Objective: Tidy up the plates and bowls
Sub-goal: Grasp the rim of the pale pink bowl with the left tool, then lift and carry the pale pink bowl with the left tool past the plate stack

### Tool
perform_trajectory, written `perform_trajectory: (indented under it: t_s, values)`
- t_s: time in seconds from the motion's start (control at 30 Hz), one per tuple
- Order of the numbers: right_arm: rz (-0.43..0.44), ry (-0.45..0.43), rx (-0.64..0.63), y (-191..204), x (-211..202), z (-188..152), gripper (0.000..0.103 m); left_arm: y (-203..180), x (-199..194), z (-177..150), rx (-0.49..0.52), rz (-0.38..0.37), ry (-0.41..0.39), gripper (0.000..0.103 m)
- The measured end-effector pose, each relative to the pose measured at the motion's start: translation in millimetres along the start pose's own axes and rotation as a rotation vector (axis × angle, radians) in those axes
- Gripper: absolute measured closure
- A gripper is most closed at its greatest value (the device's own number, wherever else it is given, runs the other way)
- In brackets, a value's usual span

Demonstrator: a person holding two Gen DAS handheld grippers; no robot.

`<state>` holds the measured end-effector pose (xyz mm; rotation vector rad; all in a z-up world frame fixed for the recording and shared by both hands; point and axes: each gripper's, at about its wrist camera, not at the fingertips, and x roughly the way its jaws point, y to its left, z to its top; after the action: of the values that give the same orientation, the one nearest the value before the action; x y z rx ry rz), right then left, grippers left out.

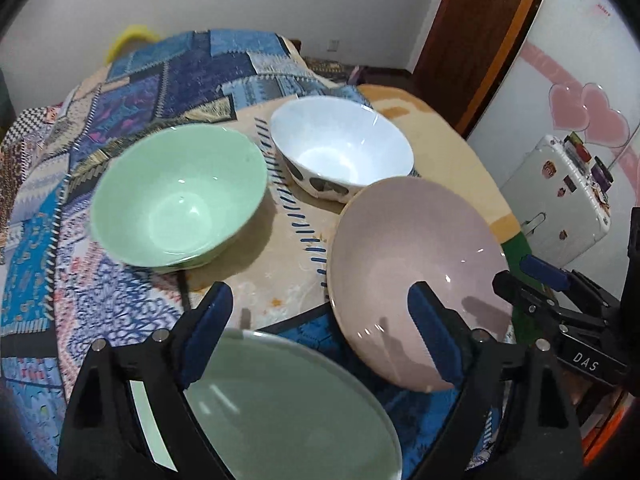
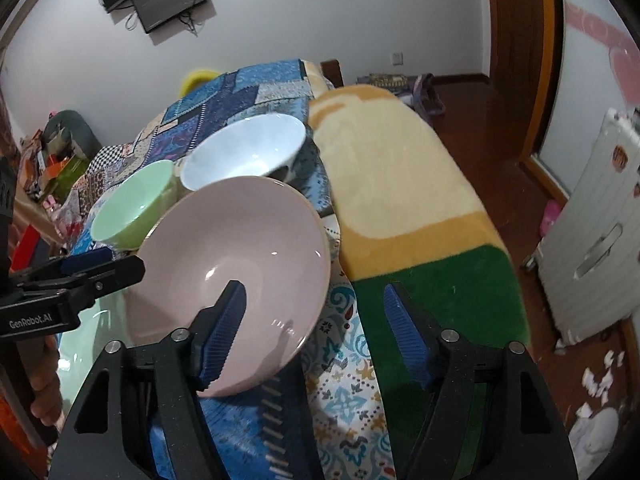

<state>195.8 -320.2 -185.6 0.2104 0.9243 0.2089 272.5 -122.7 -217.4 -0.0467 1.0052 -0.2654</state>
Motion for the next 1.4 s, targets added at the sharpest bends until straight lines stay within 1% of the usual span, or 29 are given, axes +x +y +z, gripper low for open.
perform_trajectory:
  t_s: [0.03, 0.1, 0.13, 0.17, 0.2, 0.27, 0.3, 0.33, 0.37, 0.4, 0.5, 0.53, 0.57, 0.6, 0.73, 0.9, 1.0, 1.4]
  values:
    - [0.005, 0.004, 0.004, -1, 2, 0, 0.046, -1, 6, 0, 0.001, 0.002, 0.005, 0.019]
    - [0.017, 0.015, 0.015, -3, 6, -1, 0.055, -2, 14, 1, 0.003, -0.003, 0.018, 0.026]
    - [0.024, 0.02, 0.019, -3, 7, -1, 0.057, -1, 17, 2, 0.002, -0.007, 0.024, 0.033]
    - [0.03, 0.021, 0.02, -3, 8, -2, 0.062, -1, 22, 2, -0.002, -0.011, 0.034, 0.037]
    - [0.036, 0.022, 0.017, -2, 8, -2, 0.068, -1, 25, 2, -0.006, -0.016, 0.043, 0.04]
    - [0.046, 0.024, 0.015, -1, 10, -3, 0.075, 1, 31, 1, -0.017, -0.02, 0.053, 0.05]
    - [0.051, 0.025, 0.015, -1, 10, -4, 0.077, 1, 32, 1, -0.021, -0.02, 0.055, 0.052]
    - [0.054, 0.027, 0.014, -1, 13, -2, 0.079, 2, 34, 1, -0.024, -0.021, 0.057, 0.058]
    - [0.057, 0.032, 0.009, 0, 14, -3, 0.083, 2, 36, 0, -0.025, -0.03, 0.064, 0.066]
    - [0.057, 0.037, 0.008, 0, 16, -4, 0.086, 1, 38, 0, -0.024, -0.035, 0.072, 0.069]
    - [0.059, 0.043, 0.014, 1, 18, -5, 0.087, 0, 39, -3, -0.019, -0.041, 0.066, 0.073]
    - [0.059, 0.042, 0.015, 1, 18, -4, 0.087, 0, 39, -3, -0.023, -0.051, 0.07, 0.079]
    - [0.057, 0.042, 0.015, 2, 16, -4, 0.087, 0, 40, -3, -0.027, -0.075, 0.083, 0.083]
    - [0.056, 0.043, 0.017, 2, 16, -3, 0.087, -1, 40, -4, -0.03, -0.101, 0.099, 0.091]
    - [0.046, 0.043, 0.017, 3, 12, -3, 0.087, -7, 38, -5, -0.011, -0.073, 0.091, 0.091]
    - [0.044, 0.032, 0.012, 5, 4, -2, 0.087, -9, 30, -6, -0.008, -0.076, 0.094, 0.091]
    - [0.046, 0.017, 0.002, 8, -3, -1, 0.087, -11, 23, -7, -0.001, -0.074, 0.079, 0.091]
    - [0.06, -0.046, -0.035, 35, -37, 3, 0.087, -13, -34, -11, 0.0, -0.074, 0.0, 0.091]
